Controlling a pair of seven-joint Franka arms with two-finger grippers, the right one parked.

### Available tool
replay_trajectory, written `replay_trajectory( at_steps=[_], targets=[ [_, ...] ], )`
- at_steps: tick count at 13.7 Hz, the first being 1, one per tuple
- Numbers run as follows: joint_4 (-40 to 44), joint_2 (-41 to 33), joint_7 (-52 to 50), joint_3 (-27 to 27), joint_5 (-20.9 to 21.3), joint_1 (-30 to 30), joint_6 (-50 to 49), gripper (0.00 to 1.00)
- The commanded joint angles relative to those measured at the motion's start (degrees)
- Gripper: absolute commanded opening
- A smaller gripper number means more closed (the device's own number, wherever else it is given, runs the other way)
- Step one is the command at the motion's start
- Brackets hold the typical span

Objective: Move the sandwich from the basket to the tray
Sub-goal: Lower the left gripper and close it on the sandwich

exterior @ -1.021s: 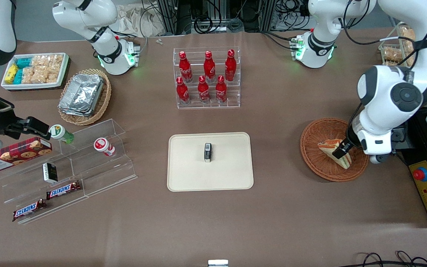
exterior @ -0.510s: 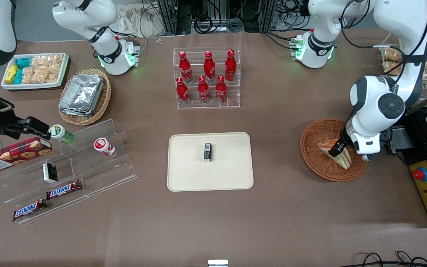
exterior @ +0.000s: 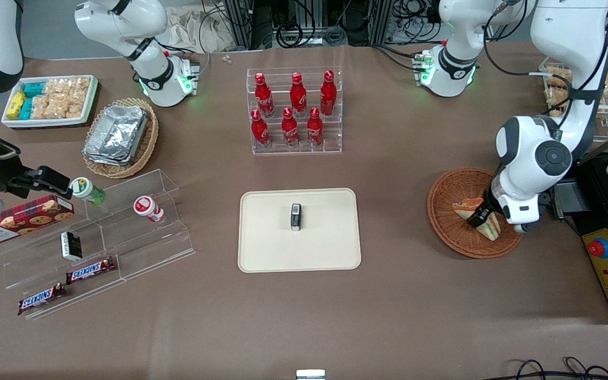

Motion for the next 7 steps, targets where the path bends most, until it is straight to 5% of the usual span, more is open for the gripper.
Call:
replay_trajectory(
  at_steps=[1,2,5,7],
  targets=[
    [-1.1,0.5,-1.4,0.0,0.1,0.2,3.9,0.24],
    [-1.1,0.5,-1.2,0.3,0.1,0.1,3.8,0.0],
    [-0.1,-1.0,-1.2,0.3,0.3,0.0,1.8,0.0],
    [5.1,-2.6,-0.6,0.3,0.6,0.0,-8.0,0.0]
  ],
)
